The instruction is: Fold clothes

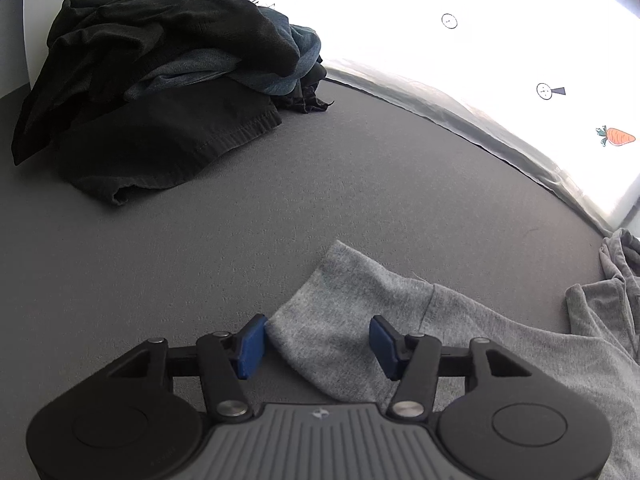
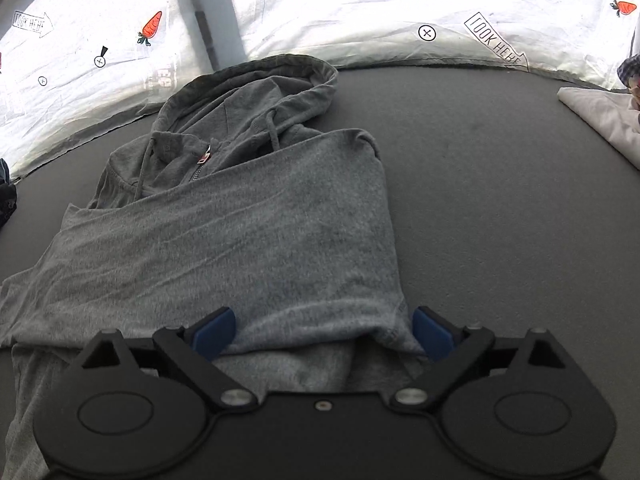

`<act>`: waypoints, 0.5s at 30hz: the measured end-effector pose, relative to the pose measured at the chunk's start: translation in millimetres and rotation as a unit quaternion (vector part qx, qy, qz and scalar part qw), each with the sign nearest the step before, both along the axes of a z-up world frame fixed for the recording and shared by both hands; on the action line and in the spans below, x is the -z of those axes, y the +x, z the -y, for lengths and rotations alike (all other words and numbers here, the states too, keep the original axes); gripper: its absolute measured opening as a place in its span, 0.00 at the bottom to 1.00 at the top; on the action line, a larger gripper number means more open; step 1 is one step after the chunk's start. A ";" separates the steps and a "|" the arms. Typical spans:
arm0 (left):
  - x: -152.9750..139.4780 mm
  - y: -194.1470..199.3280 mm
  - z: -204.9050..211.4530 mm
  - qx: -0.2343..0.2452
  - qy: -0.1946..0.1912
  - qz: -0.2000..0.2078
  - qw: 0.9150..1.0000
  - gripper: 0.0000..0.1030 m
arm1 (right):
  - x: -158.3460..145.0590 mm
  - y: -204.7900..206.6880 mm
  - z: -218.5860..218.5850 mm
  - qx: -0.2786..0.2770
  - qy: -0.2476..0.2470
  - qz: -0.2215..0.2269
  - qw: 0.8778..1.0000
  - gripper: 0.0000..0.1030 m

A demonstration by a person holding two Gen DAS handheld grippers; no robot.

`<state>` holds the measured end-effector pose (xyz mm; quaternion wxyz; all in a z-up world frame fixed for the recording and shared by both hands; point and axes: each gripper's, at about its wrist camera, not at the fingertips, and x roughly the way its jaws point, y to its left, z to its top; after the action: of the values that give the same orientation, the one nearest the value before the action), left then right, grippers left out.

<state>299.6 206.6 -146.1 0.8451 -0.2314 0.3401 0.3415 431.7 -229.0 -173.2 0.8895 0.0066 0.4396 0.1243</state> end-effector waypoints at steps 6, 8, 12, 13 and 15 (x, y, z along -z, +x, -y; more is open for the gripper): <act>-16.8 -0.6 7.4 0.041 -0.081 0.085 0.992 0.12 | 6.3 -10.3 -4.3 -0.001 -0.010 0.040 0.999 1.00; -28.2 6.0 21.7 0.080 -0.105 0.118 0.984 0.12 | 7.8 -13.3 -3.5 -0.003 -0.009 0.052 0.999 1.00; -49.5 27.4 59.1 0.208 -0.232 0.217 0.925 0.06 | 10.8 -18.3 -1.2 -0.009 -0.004 0.070 0.998 1.00; -54.3 33.2 71.9 0.238 -0.244 0.224 0.913 0.07 | 9.3 -15.6 -1.1 -0.010 -0.004 0.060 0.998 1.00; -63.3 43.9 98.4 0.290 -0.237 0.216 0.901 0.27 | 4.6 -7.3 -0.5 -0.014 -0.004 0.030 0.999 1.00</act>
<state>343.5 108.2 -82.8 0.8797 -0.3842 0.2718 -0.0684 424.4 -228.5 -177.7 0.9003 -0.0070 0.4137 0.1353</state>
